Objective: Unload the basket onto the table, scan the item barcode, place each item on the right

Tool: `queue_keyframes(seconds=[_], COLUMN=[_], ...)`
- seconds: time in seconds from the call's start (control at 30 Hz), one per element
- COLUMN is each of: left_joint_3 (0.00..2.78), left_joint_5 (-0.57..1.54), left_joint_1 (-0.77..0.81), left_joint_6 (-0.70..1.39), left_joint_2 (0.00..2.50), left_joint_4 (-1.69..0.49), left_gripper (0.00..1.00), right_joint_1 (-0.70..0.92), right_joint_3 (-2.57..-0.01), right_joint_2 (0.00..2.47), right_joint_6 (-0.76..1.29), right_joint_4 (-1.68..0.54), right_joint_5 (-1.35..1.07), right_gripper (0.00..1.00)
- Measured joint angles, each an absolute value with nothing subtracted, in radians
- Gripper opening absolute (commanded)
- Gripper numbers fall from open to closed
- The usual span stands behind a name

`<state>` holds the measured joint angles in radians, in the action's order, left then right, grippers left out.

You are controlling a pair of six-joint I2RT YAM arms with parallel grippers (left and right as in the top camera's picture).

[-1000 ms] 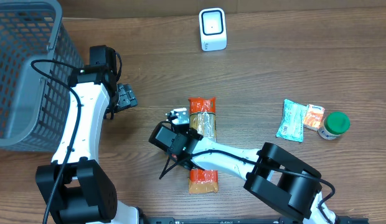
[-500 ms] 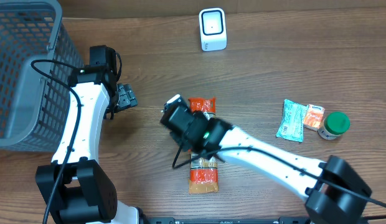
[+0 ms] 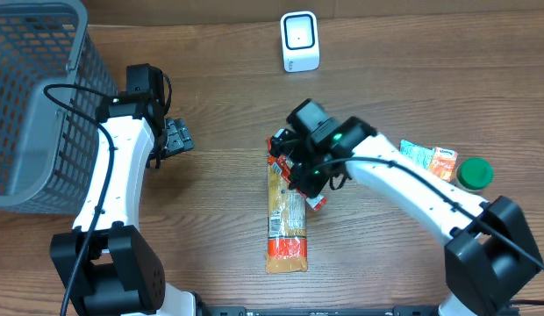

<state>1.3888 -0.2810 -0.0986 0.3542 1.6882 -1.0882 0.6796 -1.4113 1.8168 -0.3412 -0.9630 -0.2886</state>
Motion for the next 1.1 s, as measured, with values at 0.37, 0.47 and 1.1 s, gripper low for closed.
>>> queue_keyframes(seconds=[0.37,0.47,1.1], left_joint_3=[1.389,1.389,1.389], left_joint_5=[-0.281,-0.281,-0.281], left_joint_1=[-0.099,-0.099,-0.099], left_joint_6=[0.354,0.354,0.354], left_joint_2=[1.688,1.688,1.688], left_joint_4=[-1.088,-1.088,-1.088], left_gripper=[1.00,1.00,1.00], right_joint_1=[0.671,0.671,0.671], right_joint_3=[-1.295,-1.249,-1.219], right_joint_2=[1.817,1.817,1.817], right_joint_6=[-0.457,-0.465,-0.473], right_joint_4=[-0.841,-0.797,-0.751], right_joint_5=[-0.389,-0.390,-0.396], right_gripper=[0.04,0.04,0.43])
